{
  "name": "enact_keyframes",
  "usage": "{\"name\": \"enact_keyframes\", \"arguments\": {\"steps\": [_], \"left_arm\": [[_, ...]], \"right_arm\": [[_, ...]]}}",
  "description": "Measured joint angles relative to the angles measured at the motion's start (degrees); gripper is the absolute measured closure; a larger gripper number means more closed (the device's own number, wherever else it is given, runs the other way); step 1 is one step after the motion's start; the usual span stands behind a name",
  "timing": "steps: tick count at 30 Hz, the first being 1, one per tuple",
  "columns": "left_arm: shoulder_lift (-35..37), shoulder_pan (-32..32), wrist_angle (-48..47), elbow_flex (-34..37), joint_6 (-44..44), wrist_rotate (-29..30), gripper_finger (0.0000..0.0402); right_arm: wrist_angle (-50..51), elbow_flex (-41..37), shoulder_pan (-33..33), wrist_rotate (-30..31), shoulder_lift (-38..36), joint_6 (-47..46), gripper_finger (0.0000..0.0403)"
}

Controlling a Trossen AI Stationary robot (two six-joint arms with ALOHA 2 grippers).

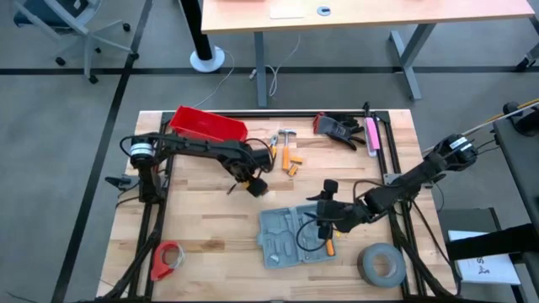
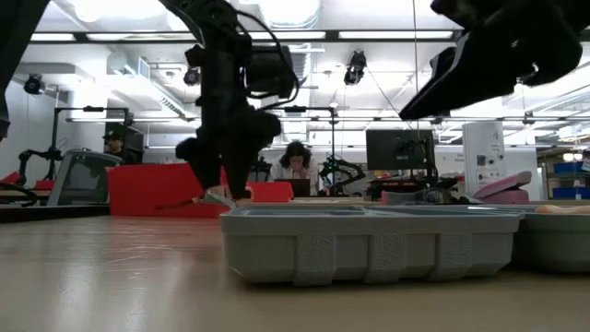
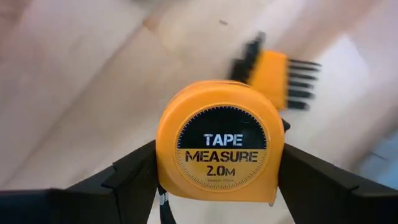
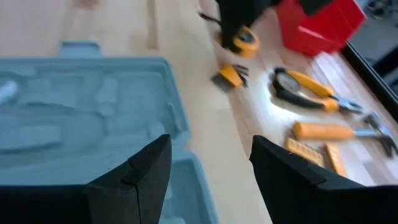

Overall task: Prefit tool cases
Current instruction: Put the yellow tape measure into the prefit tool case

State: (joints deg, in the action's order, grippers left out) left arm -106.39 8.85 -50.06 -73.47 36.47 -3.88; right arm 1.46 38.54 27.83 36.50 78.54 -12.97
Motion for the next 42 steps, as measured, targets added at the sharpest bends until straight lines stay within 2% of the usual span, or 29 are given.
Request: {"name": "enact_keyframes", "arguments": {"steps": [7, 12, 16, 20, 24, 28, 42], "left_arm": [[0.04, -4.86, -0.47, -4.20, 5.18, -2.84, 0.0122], [0.04, -8.54, -0.38, -7.05, 10.76, -2.92, 0.0120], [0.02, -11.57, 0.65, -9.04, 16.16, -2.90, 0.0119], [0.02, -14.22, 4.58, -10.11, 21.57, -2.84, 0.0119], [0.02, -16.18, 12.62, -9.77, 26.56, -2.60, 0.0119], [0.00, -17.64, 17.74, -9.32, 29.83, -0.83, 0.0119], [-2.01, -20.36, 24.45, -9.01, 39.46, 8.29, 0.0117]], "right_arm": [[2.98, -1.01, -0.02, 1.17, 0.00, -3.99, 0.0204], [3.37, -1.62, -0.13, 1.24, 0.00, -6.16, 0.0204], [4.43, -1.66, -0.27, 3.79, 0.00, -7.69, 0.0204], [3.99, -1.66, -0.99, 4.31, 0.00, -6.82, 0.0204], [3.84, -1.66, -1.27, 4.32, 0.00, -6.60, 0.0204], [3.82, -1.66, -1.25, 4.21, 0.00, -6.93, 0.0204], [3.82, -1.70, -1.24, 4.08, 0.00, -8.02, 0.0204]]}}
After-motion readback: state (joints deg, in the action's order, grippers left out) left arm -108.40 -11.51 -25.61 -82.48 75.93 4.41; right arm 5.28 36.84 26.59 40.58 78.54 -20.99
